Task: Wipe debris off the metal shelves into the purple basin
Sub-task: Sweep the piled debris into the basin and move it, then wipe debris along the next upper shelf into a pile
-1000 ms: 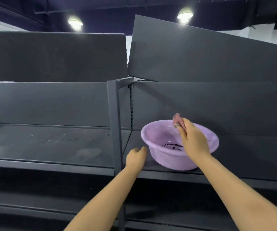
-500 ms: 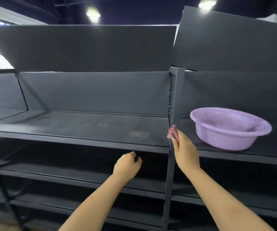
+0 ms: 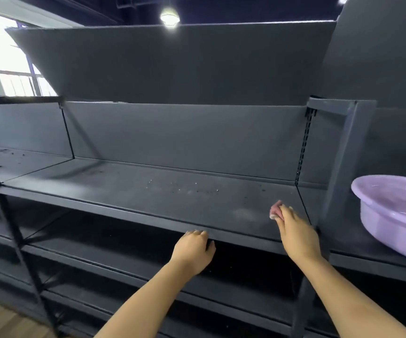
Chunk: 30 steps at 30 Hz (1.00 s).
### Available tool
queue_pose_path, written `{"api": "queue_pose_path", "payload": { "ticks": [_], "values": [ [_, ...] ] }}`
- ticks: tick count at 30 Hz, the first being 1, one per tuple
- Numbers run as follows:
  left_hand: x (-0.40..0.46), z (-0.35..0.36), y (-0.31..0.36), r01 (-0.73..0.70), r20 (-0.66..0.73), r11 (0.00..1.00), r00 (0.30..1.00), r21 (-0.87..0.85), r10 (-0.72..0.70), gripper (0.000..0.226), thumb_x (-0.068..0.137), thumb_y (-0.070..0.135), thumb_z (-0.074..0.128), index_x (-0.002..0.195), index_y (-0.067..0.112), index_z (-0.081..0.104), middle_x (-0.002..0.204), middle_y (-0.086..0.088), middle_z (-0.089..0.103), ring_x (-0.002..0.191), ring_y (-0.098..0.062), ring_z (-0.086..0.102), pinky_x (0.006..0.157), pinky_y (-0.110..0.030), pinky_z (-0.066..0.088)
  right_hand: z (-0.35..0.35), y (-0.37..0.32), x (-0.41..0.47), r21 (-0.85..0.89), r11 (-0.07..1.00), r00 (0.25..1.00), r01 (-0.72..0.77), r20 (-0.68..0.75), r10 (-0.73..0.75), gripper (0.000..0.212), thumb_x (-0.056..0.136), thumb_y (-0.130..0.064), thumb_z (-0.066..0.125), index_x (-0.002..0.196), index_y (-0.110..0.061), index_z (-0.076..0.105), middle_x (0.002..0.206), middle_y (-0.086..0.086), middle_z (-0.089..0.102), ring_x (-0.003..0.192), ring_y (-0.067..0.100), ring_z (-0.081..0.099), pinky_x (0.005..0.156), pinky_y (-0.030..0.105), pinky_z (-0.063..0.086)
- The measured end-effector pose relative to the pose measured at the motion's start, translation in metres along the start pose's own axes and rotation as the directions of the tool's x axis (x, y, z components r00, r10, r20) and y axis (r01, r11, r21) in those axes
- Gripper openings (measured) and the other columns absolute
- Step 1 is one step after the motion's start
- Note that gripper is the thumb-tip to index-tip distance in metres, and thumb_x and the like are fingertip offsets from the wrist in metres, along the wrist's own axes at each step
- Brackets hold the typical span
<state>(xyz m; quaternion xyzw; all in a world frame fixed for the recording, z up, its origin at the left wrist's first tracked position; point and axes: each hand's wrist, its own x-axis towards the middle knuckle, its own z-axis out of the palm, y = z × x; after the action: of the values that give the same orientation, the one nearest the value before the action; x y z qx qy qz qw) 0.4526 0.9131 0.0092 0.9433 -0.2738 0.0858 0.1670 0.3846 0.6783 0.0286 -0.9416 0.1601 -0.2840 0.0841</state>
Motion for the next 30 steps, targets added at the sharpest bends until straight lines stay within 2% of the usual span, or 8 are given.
{"api": "queue_pose_path", "payload": {
  "ticks": [3, 5, 8, 11, 15, 19, 23, 30],
  "values": [
    [0.036, 0.004, -0.013, -0.078, 0.000, 0.995, 0.997, 0.069, 0.079, 0.036, 0.101, 0.030, 0.036, 0.120, 0.008, 0.056, 0.135, -0.006, 0.051, 0.134, -0.021, 0.037, 0.108, -0.025, 0.023, 0.024, 0.005, 0.019, -0.046, 0.994, 0.976, -0.099, 0.192, 0.106, 0.041, 0.102, -0.037, 0.028, 0.132, -0.015, 0.046, 0.135, 0.002, 0.052, 0.121, 0.019, 0.051, 0.081, 0.030, 0.045],
    [0.056, 0.009, -0.016, -0.130, 0.048, 0.983, 0.991, 0.134, 0.124, 0.043, 0.102, 0.032, 0.033, 0.136, 0.009, 0.047, 0.152, -0.007, 0.034, 0.144, -0.021, 0.021, 0.116, -0.027, 0.009, 0.043, 0.009, 0.029, -0.021, 0.990, 0.919, -0.141, 0.368, 0.139, 0.056, 0.100, -0.050, 0.021, 0.143, -0.017, 0.036, 0.149, 0.000, 0.037, 0.136, 0.016, 0.036, 0.106, 0.032, 0.035],
    [0.076, 0.017, -0.020, -0.224, 0.112, 0.952, 0.973, 0.207, 0.204, 0.048, 0.104, 0.035, 0.027, 0.144, 0.010, 0.035, 0.159, -0.007, 0.017, 0.147, -0.020, 0.008, 0.117, -0.028, -0.003, 0.050, 0.014, 0.041, -0.012, 0.995, 0.888, -0.102, 0.450, 0.097, 0.063, 0.096, -0.058, 0.011, 0.147, -0.027, 0.028, 0.156, -0.012, 0.018, 0.144, 0.009, 0.018, 0.117, 0.036, 0.014],
    [0.091, 0.026, -0.030, -0.287, 0.145, 0.928, 0.955, 0.240, 0.258, 0.060, 0.102, 0.045, 0.015, 0.150, 0.011, 0.023, 0.161, -0.007, 0.008, 0.148, -0.018, 0.001, 0.116, -0.027, -0.008, 0.041, 0.023, 0.049, -0.033, 0.998, 0.886, -0.054, 0.459, 0.063, 0.082, 0.079, -0.071, -0.001, 0.143, -0.036, 0.037, 0.152, -0.018, 0.027, 0.139, 0.009, 0.029, 0.111, 0.032, 0.027],
    [0.110, 0.027, -0.053, -0.364, 0.196, 0.898, 0.926, 0.248, 0.321, 0.113, 0.064, 0.069, -0.033, 0.153, 0.012, 0.008, 0.161, -0.005, -0.002, 0.147, -0.016, -0.008, 0.110, -0.026, -0.018, 0.054, 0.029, 0.049, -0.079, 0.990, 0.871, -0.116, 0.470, 0.140, 0.076, 0.084, -0.072, 0.010, 0.149, -0.034, 0.021, 0.156, -0.018, 0.013, 0.142, 0.010, 0.020, 0.114, 0.035, 0.022],
    [0.131, 0.025, -0.091, -0.399, 0.239, 0.889, 0.907, 0.225, 0.347, 0.127, 0.051, 0.073, -0.043, 0.153, 0.012, 0.003, 0.160, -0.002, -0.007, 0.144, -0.012, -0.017, 0.110, -0.027, -0.021, 0.066, 0.015, 0.055, -0.158, 0.978, 0.858, -0.138, 0.475, 0.198, 0.106, 0.063, -0.087, -0.011, 0.151, -0.029, 0.002, 0.154, -0.019, -0.005, 0.145, 0.006, -0.005, 0.117, 0.030, 0.000],
    [0.139, 0.034, -0.110, -0.377, 0.246, 0.913, 0.910, 0.155, 0.334, 0.134, 0.046, 0.077, -0.044, 0.153, 0.012, 0.003, 0.154, 0.006, -0.015, 0.135, -0.002, -0.022, 0.110, -0.022, -0.018, 0.090, -0.008, 0.066, -0.204, 0.950, 0.878, -0.235, 0.374, 0.298, 0.068, 0.095, -0.061, 0.018, 0.151, -0.025, 0.010, 0.159, -0.009, 0.003, 0.146, 0.010, 0.003, 0.119, 0.029, 0.004],
    [0.143, 0.037, -0.114, -0.391, 0.208, 0.915, 0.908, 0.098, 0.365, 0.116, 0.063, 0.076, -0.031, 0.153, 0.012, 0.003, 0.161, -0.002, -0.005, 0.147, -0.012, -0.008, 0.111, -0.023, -0.015, 0.135, -0.095, 0.102, -0.115, 0.966, 0.911, -0.232, 0.322, 0.257, 0.049, 0.101, -0.043, 0.023, 0.148, -0.029, 0.025, 0.157, -0.011, 0.018, 0.144, 0.011, 0.015, 0.116, 0.030, 0.012]
  ]
}}
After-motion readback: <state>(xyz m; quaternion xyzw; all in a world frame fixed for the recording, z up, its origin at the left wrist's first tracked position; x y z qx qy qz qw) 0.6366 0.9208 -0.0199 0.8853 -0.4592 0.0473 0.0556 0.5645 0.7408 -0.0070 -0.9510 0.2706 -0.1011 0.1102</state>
